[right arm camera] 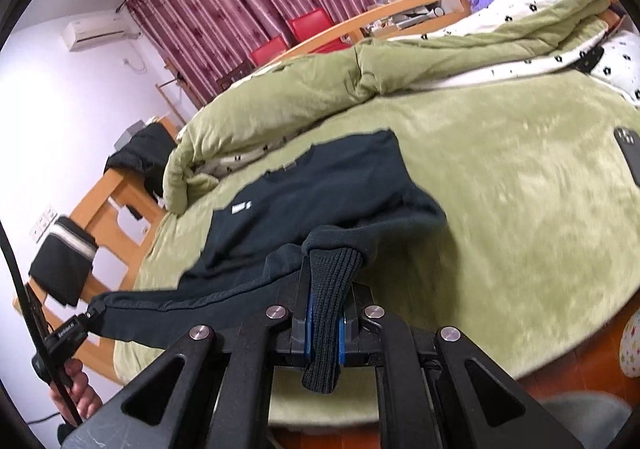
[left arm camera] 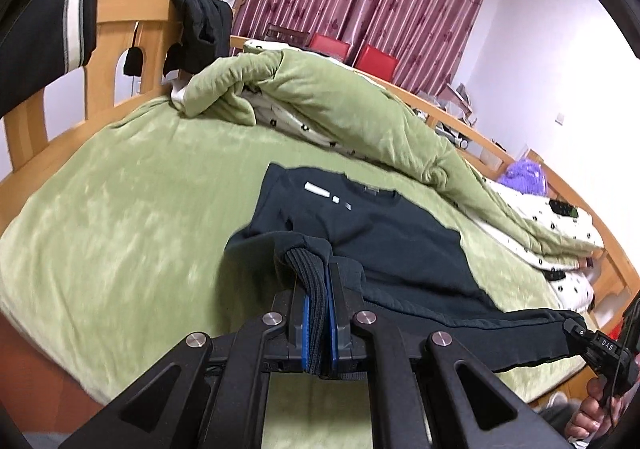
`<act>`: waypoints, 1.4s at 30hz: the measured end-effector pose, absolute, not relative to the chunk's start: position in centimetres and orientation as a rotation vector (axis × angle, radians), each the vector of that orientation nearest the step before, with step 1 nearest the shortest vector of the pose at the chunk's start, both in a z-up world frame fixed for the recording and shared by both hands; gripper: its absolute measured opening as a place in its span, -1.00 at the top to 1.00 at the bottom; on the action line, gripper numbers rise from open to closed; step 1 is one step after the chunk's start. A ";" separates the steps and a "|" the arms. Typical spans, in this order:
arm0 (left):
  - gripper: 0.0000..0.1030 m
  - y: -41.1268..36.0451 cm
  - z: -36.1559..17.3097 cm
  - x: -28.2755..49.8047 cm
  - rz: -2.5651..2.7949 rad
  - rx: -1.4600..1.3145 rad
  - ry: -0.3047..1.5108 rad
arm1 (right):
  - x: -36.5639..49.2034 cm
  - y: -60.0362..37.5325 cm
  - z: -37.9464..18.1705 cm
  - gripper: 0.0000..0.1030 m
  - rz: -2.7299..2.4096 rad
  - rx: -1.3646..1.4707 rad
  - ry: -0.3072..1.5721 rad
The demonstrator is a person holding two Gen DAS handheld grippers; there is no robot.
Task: Fold small clothes
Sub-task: 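Lift the hem with both grippers and fold it over toward the collar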
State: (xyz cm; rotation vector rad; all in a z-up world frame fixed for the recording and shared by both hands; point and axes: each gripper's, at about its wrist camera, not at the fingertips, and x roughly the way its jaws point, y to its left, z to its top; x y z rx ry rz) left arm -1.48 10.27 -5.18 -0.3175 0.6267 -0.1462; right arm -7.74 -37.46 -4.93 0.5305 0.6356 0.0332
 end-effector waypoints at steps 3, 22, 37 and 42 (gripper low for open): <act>0.86 9.7 -4.0 1.2 -0.138 -0.311 0.613 | -4.4 -37.7 -3.3 0.83 0.019 0.539 0.624; 0.86 6.9 -6.1 23.8 -0.057 -0.359 0.673 | 19.5 -40.0 -5.1 0.83 0.015 0.630 0.617; 0.83 5.5 -14.5 34.7 -0.032 -0.373 0.817 | 30.1 -41.2 -16.2 0.74 -0.100 0.685 0.800; 0.50 5.3 -14.7 34.9 -0.034 -0.373 0.815 | 30.4 -40.9 -16.6 0.22 -0.134 0.592 0.838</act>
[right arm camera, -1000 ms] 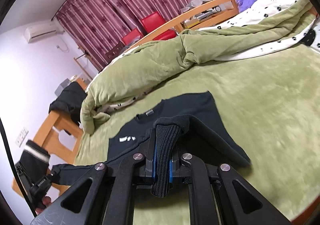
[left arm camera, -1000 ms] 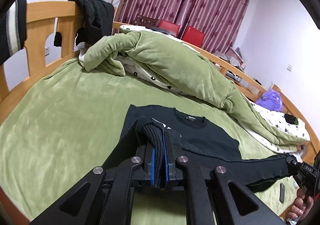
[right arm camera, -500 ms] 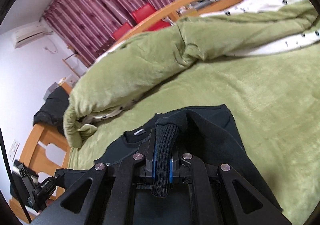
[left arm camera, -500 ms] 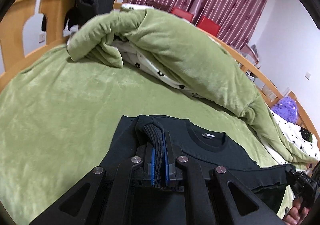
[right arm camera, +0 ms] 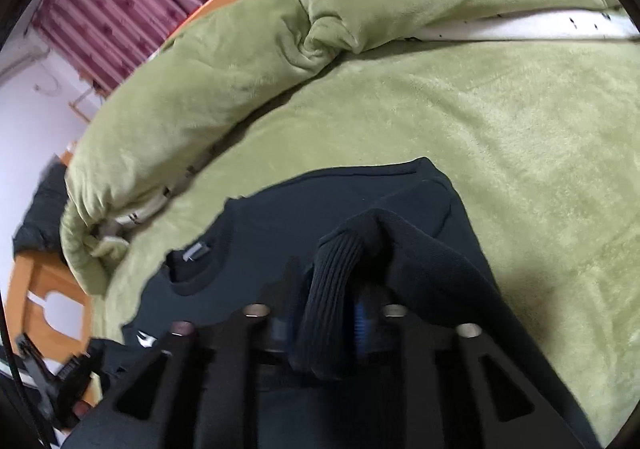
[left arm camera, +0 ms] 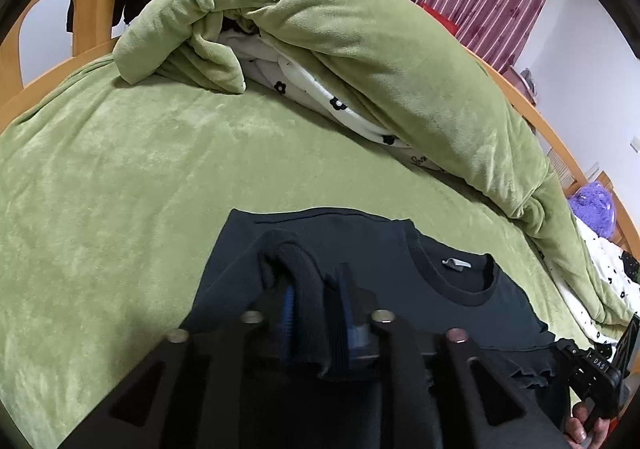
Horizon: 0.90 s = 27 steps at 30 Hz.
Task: Fold small clothes
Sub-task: 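Lift the hem with both grippers and fold it over toward the collar, then open both grippers and withdraw them from the folded sweatshirt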
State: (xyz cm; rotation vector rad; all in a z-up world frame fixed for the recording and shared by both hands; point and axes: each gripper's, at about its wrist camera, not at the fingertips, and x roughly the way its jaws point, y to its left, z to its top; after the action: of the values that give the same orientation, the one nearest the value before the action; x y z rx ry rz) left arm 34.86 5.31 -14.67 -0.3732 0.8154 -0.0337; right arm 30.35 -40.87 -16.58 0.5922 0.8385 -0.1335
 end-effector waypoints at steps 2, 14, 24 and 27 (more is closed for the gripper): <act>0.33 4.7 -14.4 34.6 -0.026 -0.342 0.820 | 30.0 -40.3 -15.8 0.16 -0.139 0.530 0.825; -0.20 3.4 -8.9 27.5 -0.069 -0.206 0.716 | 22.9 -36.0 -8.2 -0.07 -0.072 0.327 0.748; -0.22 3.8 -9.2 20.0 -0.086 -0.170 0.694 | 13.3 -35.8 -9.6 -0.10 -0.070 0.212 0.792; -0.22 4.0 -10.3 18.7 -0.081 -0.164 0.712 | 11.6 -36.7 -11.4 -0.10 -0.077 0.229 0.831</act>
State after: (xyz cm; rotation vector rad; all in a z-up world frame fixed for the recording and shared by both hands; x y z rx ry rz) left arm 18.65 3.97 -10.29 -0.1642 0.7124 -0.0805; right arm 11.65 -36.69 -11.39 0.2289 0.8315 -0.0765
